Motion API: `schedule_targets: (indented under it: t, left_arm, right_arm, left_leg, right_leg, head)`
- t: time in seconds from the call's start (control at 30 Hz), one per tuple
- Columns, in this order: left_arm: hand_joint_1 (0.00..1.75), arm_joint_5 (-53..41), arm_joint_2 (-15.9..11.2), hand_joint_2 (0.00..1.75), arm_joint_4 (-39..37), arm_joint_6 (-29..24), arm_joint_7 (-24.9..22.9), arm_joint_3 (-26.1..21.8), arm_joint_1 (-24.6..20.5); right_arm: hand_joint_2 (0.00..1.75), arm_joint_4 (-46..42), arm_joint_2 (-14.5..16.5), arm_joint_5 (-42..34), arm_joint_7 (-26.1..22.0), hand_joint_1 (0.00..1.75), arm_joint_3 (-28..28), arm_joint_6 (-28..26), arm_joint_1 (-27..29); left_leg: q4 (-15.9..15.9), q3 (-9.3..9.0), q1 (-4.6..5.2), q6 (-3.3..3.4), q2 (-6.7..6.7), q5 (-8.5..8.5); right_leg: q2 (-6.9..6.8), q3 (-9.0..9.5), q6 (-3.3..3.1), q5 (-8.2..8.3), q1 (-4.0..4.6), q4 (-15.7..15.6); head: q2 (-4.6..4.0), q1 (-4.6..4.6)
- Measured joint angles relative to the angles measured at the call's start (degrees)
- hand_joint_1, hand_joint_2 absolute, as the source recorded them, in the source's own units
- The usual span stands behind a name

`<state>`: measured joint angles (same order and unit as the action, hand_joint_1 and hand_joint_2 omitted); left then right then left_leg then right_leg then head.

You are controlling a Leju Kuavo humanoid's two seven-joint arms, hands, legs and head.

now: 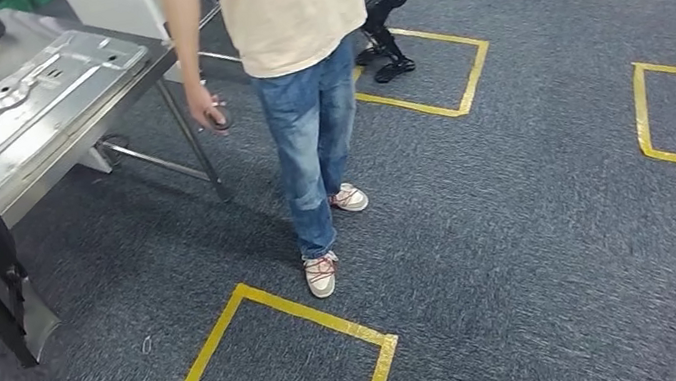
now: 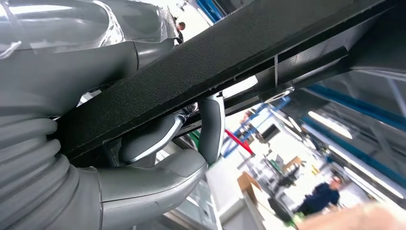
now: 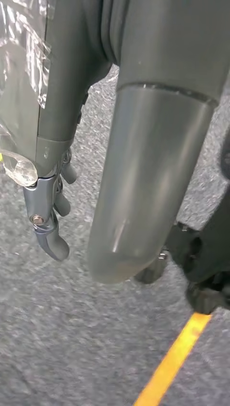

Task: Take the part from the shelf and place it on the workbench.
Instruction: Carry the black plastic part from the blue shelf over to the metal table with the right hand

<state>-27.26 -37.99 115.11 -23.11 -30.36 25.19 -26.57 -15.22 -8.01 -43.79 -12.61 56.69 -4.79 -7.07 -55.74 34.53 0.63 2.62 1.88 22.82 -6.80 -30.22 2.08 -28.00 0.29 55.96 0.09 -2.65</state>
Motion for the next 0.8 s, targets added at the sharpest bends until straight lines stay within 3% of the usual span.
schedule_targets:
  t: [0.03,0.1,0.17,0.2,0.23,0.27,0.33,0.37,0.43,0.5,0.53,0.6,0.63,0.7,0.73,0.77,0.8]
  left_arm:
    - [1.75,0.0,0.0,1.75,0.0,0.0,0.0,0.0,-0.1]
    - [1.75,0.0,0.0,1.75,0.0,-0.1,0.0,0.0,-0.1]
    - [1.75,0.0,0.0,1.75,0.0,0.0,0.0,0.1,0.0]
    - [1.75,0.0,0.0,1.75,0.0,0.0,0.0,0.1,0.1]
    - [1.75,0.0,0.0,1.75,0.0,0.0,0.0,0.1,0.2]
    - [1.75,0.0,0.0,1.75,0.0,-0.1,0.0,0.1,0.2]
    - [1.75,-0.1,0.0,1.75,0.0,-0.1,0.0,0.1,0.3]
    - [1.75,-0.2,0.0,1.75,0.0,-0.3,0.0,0.1,0.2]
    - [1.75,-0.3,0.0,1.75,0.0,-0.5,0.0,0.1,0.3]
    - [1.75,-0.2,0.0,1.75,0.0,-0.7,0.0,0.1,0.4]
    - [1.75,-0.1,0.0,1.75,0.0,-0.8,0.0,0.0,0.5]
    - [1.75,0.1,-0.1,1.75,0.0,-0.9,0.0,-0.1,0.6]
    - [1.75,0.1,-0.1,1.75,0.0,-1.0,0.0,-0.1,0.7]
    - [1.75,0.1,-0.1,1.75,0.0,-1.0,0.0,0.0,0.9]
    - [1.75,0.1,-0.1,1.75,0.0,-1.0,0.0,0.0,1.0]
    - [1.75,0.1,-0.1,1.75,0.0,-1.0,0.0,0.0,1.0]
    - [1.75,0.1,-0.1,1.75,0.0,-1.0,0.0,0.0,1.0]
  right_arm:
    - [0.00,0.0,0.0,0.0,0.0,0.00,0.0,0.0,0.0]
    - [0.00,0.0,0.1,0.0,0.0,0.00,0.0,0.0,0.2]
    - [0.00,0.0,0.2,0.0,0.0,0.00,0.0,0.0,0.4]
    - [0.00,0.0,0.2,0.0,0.0,0.00,0.0,0.0,0.4]
    - [0.00,0.0,0.2,0.0,0.0,0.00,0.0,0.0,0.5]
    - [0.00,0.0,0.3,0.0,0.0,0.00,0.0,0.0,0.5]
    - [0.00,0.0,0.3,0.0,0.1,0.00,0.1,0.0,0.6]
    - [0.00,0.0,0.3,0.0,0.1,0.00,0.1,0.0,0.6]
    - [0.00,0.0,0.3,0.0,0.2,0.00,0.1,0.0,0.5]
    - [0.00,0.0,0.4,-0.1,0.2,0.00,0.1,0.0,0.1]
    - [0.00,0.0,0.5,-0.1,0.2,0.00,0.1,0.0,0.0]
    - [0.00,0.0,0.6,-0.1,0.2,0.00,0.1,0.0,0.1]
    - [0.00,0.0,0.6,-0.1,0.2,0.00,0.1,0.0,0.2]
    - [0.00,0.0,0.5,-0.1,0.2,0.00,0.1,0.0,0.5]
    - [0.00,0.0,0.5,-0.1,0.2,0.00,0.1,0.0,0.6]
    - [0.00,0.0,0.5,-0.1,0.2,0.00,0.1,0.0,0.6]
    - [0.00,0.0,0.5,-0.1,0.2,0.00,0.1,0.0,0.6]
  left_leg:
    - [0.2,-0.25,-0.15,0.39,-0.68,-0.13]
    - [0.3,-0.55,-0.32,1.04,-2.04,-0.27]
    - [0.3,-0.59,-0.21,1.37,-3.55,-0.24]
    - [0.2,-0.63,-0.16,1.41,-4.38,-0.21]
    - [0.2,-0.71,-0.12,1.43,-5.29,-0.19]
    - [0.2,-0.83,-0.12,1.41,-6.19,-0.15]
    - [0.2,-1.06,-0.26,1.28,-7.81,-0.05]
    - [0.2,-1.01,-0.30,1.08,-8.52,-0.01]
    - [0.2,-0.73,-0.52,0.57,-9.77,-0.06]
    - [0.3,-0.47,-0.63,-0.03,-10.80,-0.16]
    - [0.0,-0.30,-0.54,-0.30,-10.00,0.13]
    - [-3.6,1.30,-0.34,-0.90,-6.54,2.38]
    - [-7.2,2.94,-0.35,-1.23,-4.52,4.25]
    - [-14.8,6.68,-0.85,-1.83,-3.00,7.21]
    - [-16.7,7.66,-1.13,-2.10,-2.75,7.51]
    - [-16.1,7.41,-1.41,-2.39,-2.47,6.68]
    - [-13.3,6.01,-1.62,-2.63,-1.99,5.08]
  right_leg:
    - [1.38,-0.31,0.24,-0.83,-0.13,1.1]
    - [5.13,-3.26,0.44,-4.03,-0.37,7.5]
    - [6.50,-7.93,0.42,-7.12,-0.38,15.8]
    - [6.61,-9.45,0.40,-7.30,-0.36,17.9]
    - [6.69,-9.94,0.34,-6.31,-0.37,17.8]
    - [6.91,-9.25,0.24,-4.21,-0.41,15.3]
    - [8.52,-5.86,0.02,0.71,-0.57,6.7]
    - [9.78,-4.39,-0.05,2.25,-0.58,3.1]
    - [11.26,-3.13,-0.23,3.18,-0.47,0.1]
    - [10.18,-2.96,-0.75,3.34,-0.35,-0.2]
    - [9.38,-2.79,-1.04,3.42,-0.38,-0.4]
    - [7.84,-2.51,-1.70,3.51,-0.58,-0.8]
    - [7.10,-2.41,-1.91,3.44,-0.56,-0.9]
    - [5.52,-2.35,-2.14,3.24,-0.60,-0.8]
    - [4.73,-2.33,-2.15,3.15,-0.65,-0.8]
    - [3.96,-2.27,-2.08,3.05,-0.72,-0.8]
    - [3.23,-2.15,-1.95,2.95,-0.80,-0.8]
  head:
    - [0.00,0.02]
    - [0.00,0.08]
    - [0.00,0.11]
    - [0.00,0.12]
    - [0.00,0.12]
    - [0.00,0.11]
    - [0.00,0.11]
    - [0.00,0.15]
    - [0.01,0.17]
    - [0.01,0.16]
    - [0.00,0.09]
    - [0.00,-0.08]
    - [0.00,-0.17]
    - [0.00,-0.19]
    - [0.00,-0.20]
    - [0.00,-0.20]
    - [0.00,-0.20]
